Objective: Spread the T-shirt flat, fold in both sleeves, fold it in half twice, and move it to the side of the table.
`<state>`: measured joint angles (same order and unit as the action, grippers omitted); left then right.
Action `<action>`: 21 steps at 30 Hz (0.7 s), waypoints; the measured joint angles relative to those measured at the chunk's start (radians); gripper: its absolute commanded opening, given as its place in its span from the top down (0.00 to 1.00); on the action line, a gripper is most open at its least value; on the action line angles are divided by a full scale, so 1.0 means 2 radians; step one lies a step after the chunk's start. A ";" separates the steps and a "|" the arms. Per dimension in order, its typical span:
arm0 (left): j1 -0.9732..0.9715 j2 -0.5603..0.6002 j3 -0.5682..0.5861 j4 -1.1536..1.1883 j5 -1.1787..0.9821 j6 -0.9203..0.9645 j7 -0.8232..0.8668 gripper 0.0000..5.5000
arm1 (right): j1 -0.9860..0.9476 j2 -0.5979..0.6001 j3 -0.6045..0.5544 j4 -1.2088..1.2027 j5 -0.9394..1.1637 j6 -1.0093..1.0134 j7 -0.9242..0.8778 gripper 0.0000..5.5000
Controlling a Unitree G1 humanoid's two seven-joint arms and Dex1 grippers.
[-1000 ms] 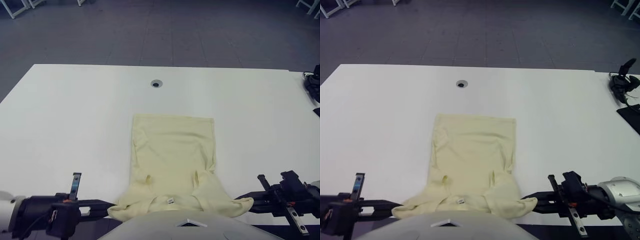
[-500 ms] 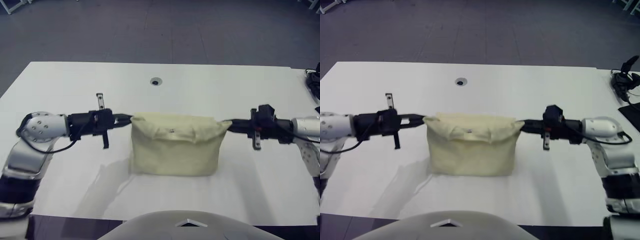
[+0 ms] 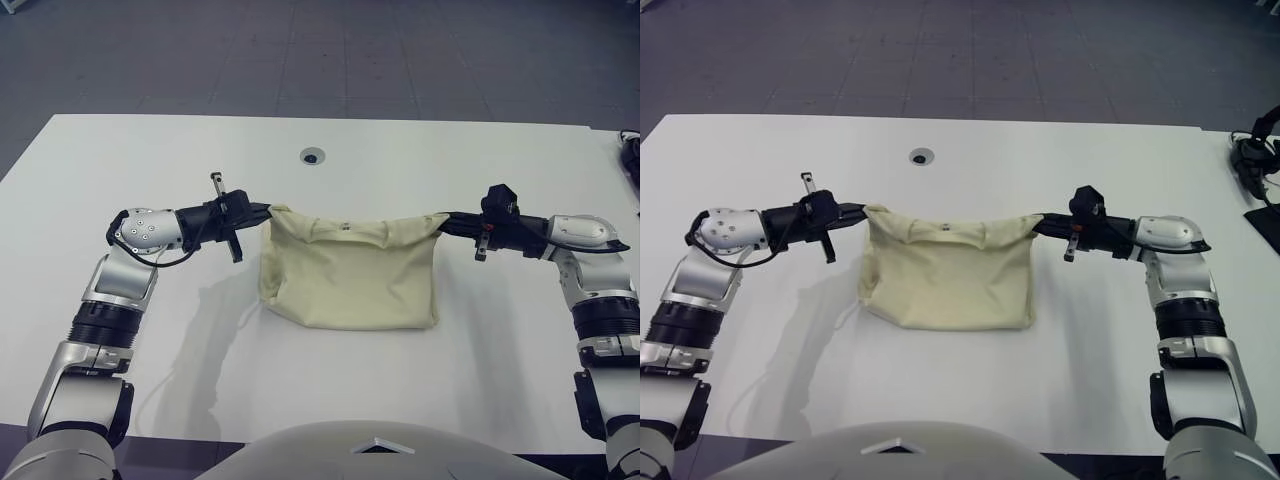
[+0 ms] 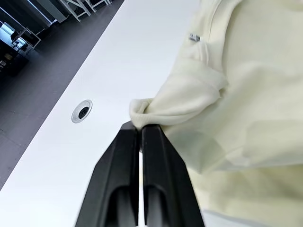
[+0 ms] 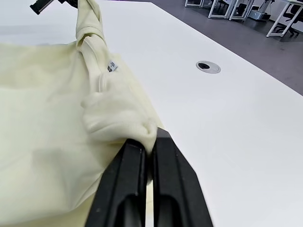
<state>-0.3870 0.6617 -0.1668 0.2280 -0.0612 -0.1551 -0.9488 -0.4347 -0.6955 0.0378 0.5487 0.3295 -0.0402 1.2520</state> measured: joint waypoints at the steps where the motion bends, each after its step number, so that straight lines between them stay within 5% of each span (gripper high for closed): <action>1: 0.000 -0.004 0.000 0.000 0.001 0.000 0.004 1.00 | -0.001 0.003 -0.003 0.011 -0.004 -0.001 -0.006 0.87; 14: 0.000 -0.048 0.031 0.036 0.054 0.103 0.172 0.64 | -0.032 0.035 -0.038 0.063 -0.051 -0.061 -0.126 0.53; 21: 0.006 -0.051 0.050 0.023 0.062 0.138 0.211 0.42 | -0.027 0.056 0.009 -0.017 -0.096 -0.108 -0.126 0.32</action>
<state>-0.3755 0.5604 -0.0665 0.2745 0.0633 0.1217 -0.5265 -0.4877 -0.5837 0.0565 0.5139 0.1381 -0.2560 0.9999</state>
